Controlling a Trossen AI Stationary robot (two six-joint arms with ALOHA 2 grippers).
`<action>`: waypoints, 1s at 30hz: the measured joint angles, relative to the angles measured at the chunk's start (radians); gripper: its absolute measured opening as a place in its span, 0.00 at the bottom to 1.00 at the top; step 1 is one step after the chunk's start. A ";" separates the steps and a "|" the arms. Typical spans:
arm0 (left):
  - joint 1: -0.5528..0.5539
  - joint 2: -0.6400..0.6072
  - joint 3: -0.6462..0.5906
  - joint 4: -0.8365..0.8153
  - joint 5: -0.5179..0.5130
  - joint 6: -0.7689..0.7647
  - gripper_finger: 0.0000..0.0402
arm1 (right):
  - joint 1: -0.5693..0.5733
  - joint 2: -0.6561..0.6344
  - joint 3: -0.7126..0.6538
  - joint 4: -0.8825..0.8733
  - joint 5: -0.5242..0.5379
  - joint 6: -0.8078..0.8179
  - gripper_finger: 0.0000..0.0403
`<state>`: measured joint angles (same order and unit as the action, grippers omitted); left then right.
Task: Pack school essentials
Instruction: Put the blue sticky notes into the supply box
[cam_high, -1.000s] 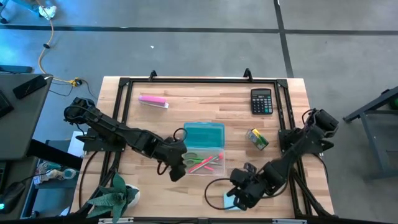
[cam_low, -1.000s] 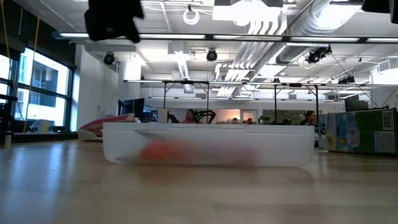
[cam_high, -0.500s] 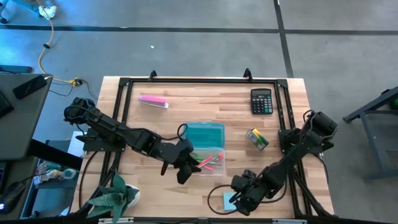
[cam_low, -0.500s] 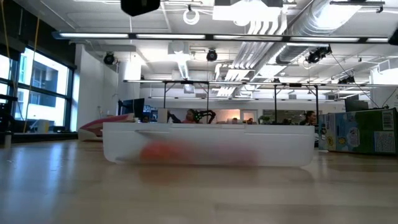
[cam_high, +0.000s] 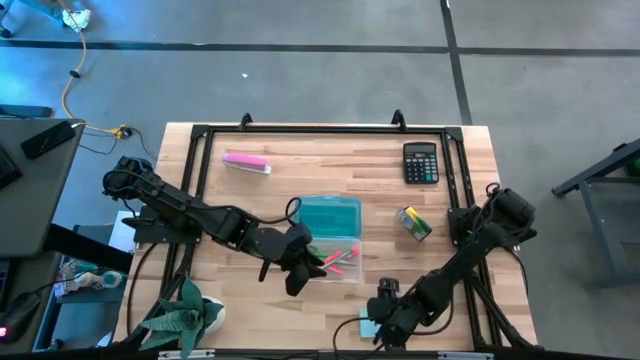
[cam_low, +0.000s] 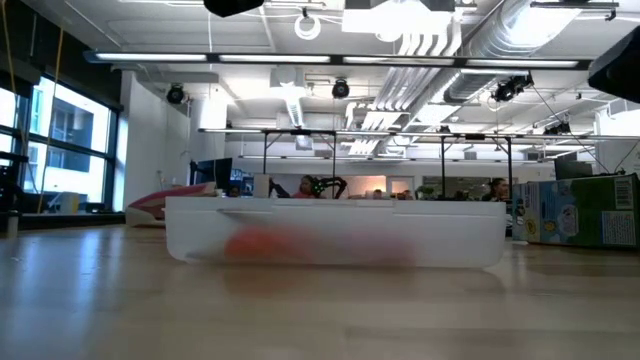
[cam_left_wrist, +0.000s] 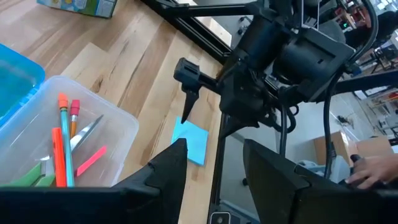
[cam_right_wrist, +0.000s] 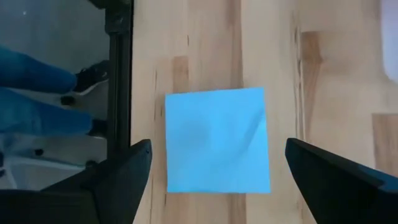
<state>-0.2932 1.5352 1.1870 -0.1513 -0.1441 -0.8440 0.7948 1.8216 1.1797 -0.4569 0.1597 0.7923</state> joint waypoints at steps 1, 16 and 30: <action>0.000 0.000 0.000 0.000 0.000 0.000 0.36 | 0.000 0.006 0.000 0.009 0.001 -0.012 0.89; 0.000 0.000 0.000 0.000 -0.005 0.000 0.36 | 0.004 0.116 0.001 0.044 -0.015 -0.079 0.89; 0.000 0.000 0.000 -0.001 -0.024 0.003 0.36 | 0.010 0.132 0.036 0.022 -0.035 -0.064 0.89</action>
<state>-0.2932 1.5352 1.1870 -0.1520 -0.1676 -0.8407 0.8043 1.9538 1.2153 -0.4346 0.1243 0.7284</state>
